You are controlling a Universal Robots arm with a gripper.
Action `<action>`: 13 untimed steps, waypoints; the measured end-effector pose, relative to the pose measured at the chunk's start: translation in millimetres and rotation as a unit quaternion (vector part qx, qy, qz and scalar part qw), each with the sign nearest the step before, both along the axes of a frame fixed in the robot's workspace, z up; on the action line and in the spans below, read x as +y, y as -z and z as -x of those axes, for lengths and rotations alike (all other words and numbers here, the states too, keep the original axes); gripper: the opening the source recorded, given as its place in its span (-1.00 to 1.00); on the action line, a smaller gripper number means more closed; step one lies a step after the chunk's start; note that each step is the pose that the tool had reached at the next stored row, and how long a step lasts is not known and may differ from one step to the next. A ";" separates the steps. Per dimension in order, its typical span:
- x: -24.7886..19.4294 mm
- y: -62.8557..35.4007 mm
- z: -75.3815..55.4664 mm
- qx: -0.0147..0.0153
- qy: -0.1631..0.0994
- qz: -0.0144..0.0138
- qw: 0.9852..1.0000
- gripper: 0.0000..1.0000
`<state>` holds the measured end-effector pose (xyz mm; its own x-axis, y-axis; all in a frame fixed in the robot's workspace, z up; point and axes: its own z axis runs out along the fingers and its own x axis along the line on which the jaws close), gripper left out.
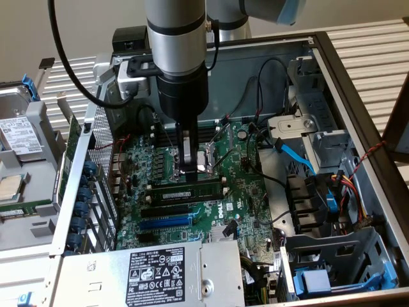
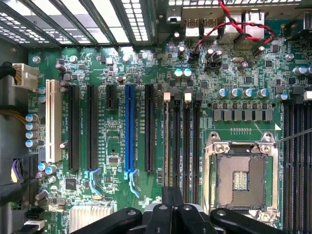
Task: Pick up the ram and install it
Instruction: 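Press down the ram until it locks into place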
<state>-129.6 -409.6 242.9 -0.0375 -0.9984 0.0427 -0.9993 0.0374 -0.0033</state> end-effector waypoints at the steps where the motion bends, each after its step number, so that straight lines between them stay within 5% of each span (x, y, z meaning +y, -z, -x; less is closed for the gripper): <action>1: 0.0 0.2 0.4 0.000 0.000 0.000 1.000 -0.79; 6: 0.8 2.5 0.8 0.000 0.000 0.009 1.000 -0.79; 13: 1.2 3.9 2.2 0.000 0.000 0.008 1.000 -0.79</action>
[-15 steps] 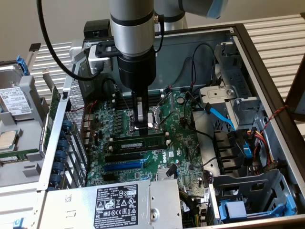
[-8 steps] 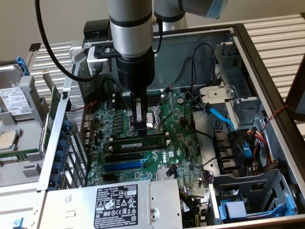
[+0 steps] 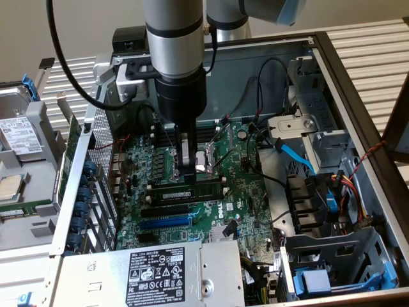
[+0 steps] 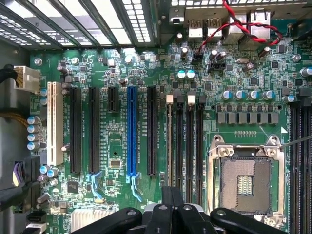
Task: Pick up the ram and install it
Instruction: 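Press down the ram until it locks into place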
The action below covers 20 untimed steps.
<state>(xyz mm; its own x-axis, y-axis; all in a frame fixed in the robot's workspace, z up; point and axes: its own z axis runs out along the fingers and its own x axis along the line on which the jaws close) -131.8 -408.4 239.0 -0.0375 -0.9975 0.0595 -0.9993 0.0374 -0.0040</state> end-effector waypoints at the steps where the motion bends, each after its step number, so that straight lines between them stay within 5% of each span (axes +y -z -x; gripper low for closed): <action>1: 0.0 0.1 0.0 0.000 0.000 0.000 1.000 -0.79; 6: 0.0 1.2 0.1 0.000 0.000 -0.008 1.000 -0.79; 20: 0.0 1.9 1.9 0.000 0.000 -0.005 1.000 -0.79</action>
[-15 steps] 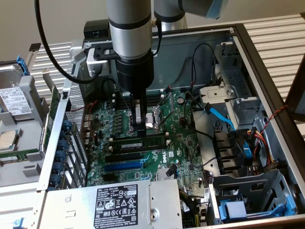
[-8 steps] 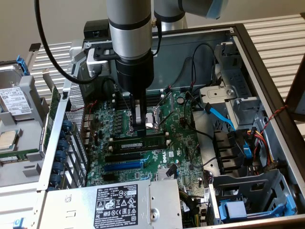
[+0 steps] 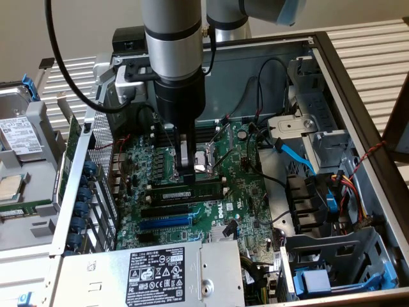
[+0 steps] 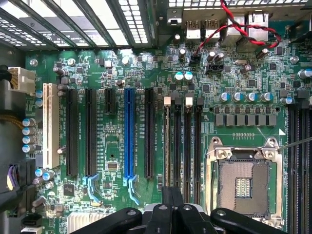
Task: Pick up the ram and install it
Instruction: 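Press down the ram until it locks into place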
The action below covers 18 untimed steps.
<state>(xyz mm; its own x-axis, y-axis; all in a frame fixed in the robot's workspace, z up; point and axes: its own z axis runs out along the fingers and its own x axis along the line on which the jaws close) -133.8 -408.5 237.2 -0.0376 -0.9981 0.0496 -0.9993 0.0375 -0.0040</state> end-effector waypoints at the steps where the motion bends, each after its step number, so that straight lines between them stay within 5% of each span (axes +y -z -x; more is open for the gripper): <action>1: 0.0 0.1 0.0 0.000 0.000 0.000 1.000 -0.79; 18: -0.3 4.7 0.1 0.000 0.000 0.001 1.000 -0.79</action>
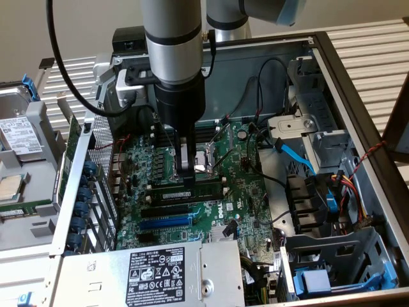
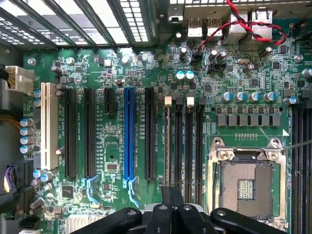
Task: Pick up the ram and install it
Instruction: 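Press down the ram until it locks into place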
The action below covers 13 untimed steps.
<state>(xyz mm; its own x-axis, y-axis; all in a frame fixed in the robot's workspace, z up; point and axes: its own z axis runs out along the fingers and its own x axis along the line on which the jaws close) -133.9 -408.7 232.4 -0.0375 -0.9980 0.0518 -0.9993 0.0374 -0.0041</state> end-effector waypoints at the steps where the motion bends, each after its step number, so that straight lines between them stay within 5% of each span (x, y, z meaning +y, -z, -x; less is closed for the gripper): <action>1: 0.0 0.4 0.1 0.000 0.000 0.000 1.000 -0.79; 13: 0.0 3.4 2.0 0.000 0.000 0.000 1.000 -0.79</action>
